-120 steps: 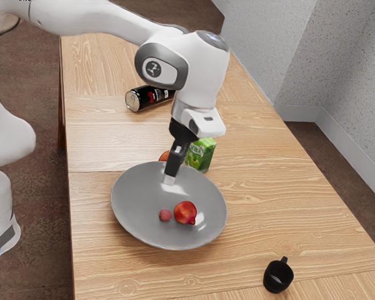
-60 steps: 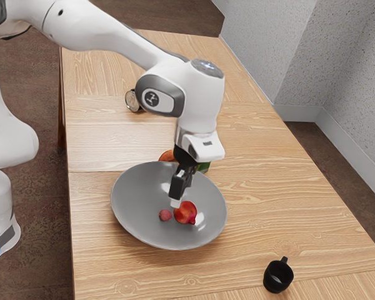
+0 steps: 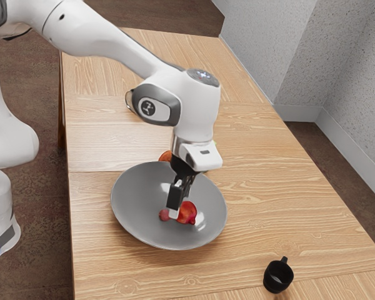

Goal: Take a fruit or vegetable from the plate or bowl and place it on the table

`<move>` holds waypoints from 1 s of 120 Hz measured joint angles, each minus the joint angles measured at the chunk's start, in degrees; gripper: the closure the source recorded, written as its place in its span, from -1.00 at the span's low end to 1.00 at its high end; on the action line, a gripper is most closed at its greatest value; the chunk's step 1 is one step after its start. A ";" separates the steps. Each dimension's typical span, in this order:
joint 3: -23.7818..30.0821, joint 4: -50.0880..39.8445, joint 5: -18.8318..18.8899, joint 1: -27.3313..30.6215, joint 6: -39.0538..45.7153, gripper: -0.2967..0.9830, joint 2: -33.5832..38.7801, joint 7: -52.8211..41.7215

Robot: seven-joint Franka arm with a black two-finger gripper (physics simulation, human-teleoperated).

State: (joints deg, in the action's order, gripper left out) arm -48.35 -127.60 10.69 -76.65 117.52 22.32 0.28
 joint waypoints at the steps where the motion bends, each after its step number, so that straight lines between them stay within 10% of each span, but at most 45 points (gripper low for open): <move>1: -0.01 -0.03 -0.04 -0.01 0.06 -0.54 0.00 0.02; 120: -13.84 0.16 -0.27 -10.25 3.29 -0.54 -0.17 1.13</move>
State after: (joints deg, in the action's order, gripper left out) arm -62.19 -127.45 10.42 -86.90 120.81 22.14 1.41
